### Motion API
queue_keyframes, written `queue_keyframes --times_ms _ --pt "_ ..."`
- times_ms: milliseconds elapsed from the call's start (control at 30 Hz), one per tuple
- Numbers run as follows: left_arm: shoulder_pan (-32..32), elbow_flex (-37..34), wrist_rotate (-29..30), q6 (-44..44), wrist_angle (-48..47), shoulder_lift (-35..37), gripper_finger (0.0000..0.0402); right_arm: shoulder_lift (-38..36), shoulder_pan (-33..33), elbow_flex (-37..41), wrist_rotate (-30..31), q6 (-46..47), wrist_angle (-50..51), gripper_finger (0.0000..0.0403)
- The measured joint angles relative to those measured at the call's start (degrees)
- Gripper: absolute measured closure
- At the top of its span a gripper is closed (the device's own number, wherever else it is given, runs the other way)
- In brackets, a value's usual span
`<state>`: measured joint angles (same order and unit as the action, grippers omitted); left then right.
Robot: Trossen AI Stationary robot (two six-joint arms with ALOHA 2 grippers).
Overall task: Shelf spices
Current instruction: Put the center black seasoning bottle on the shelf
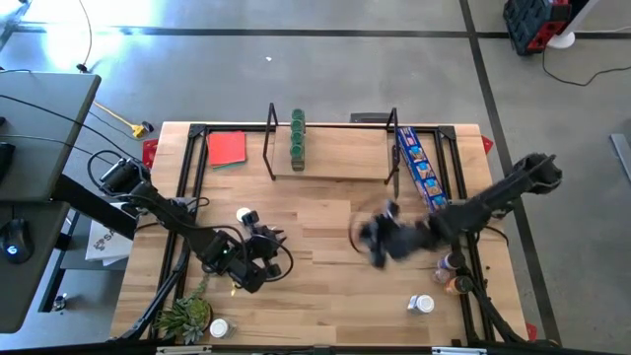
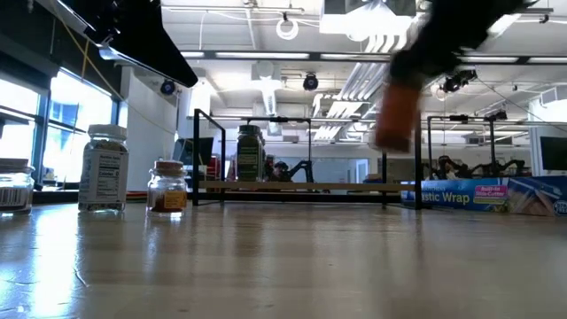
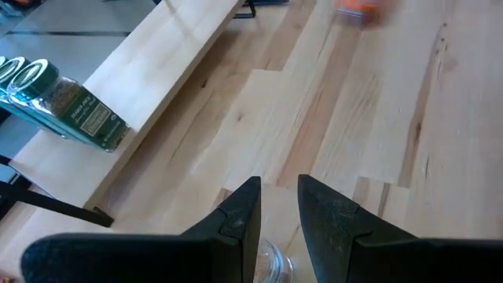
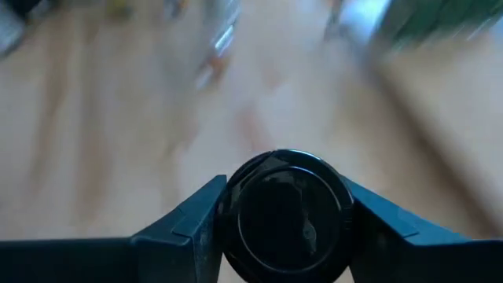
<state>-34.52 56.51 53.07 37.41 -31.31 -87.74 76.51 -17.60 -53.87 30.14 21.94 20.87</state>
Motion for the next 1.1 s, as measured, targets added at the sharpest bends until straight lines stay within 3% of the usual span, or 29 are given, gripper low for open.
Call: queue_keyframes --times_ms 133,233,367,500,733,867,1100 --pt "0.11 0.0 2.51 0.04 -1.7 0.69 0.0321 1.82 19.33 -9.71 -12.19 -14.03 -0.22 0.0216" --pt "0.45 0.0 3.04 -1.41 -3.16 1.02 0.0321 6.26 32.88 -15.84 -21.92 -19.15 -0.03 0.0216" --pt "2.92 0.0 -3.85 -5.56 -4.45 2.32 0.0321 16.96 43.97 -24.84 -32.24 -22.23 0.36 0.0216" --pt "6.77 0.0 -10.02 -10.11 -5.46 4.51 0.0321 29.75 48.22 -38.81 -36.71 -25.68 4.55 0.0216" --pt "11.03 0.0 -9.27 -14.13 -6.9 10.55 0.0321 47.82 51.62 -63.55 -37.65 -30.24 21.87 0.0216" --pt "11.08 0.0 -8.43 -14.12 -7.0 13.4 0.0321 52.71 52.56 -69.23 -37.79 -32.2 23.81 0.0216" --pt "8.49 0.0 -8.79 -13.68 -7.03 14.73 0.0321 54.62 53.26 -69.63 -37.94 -32.89 26.02 0.0216"
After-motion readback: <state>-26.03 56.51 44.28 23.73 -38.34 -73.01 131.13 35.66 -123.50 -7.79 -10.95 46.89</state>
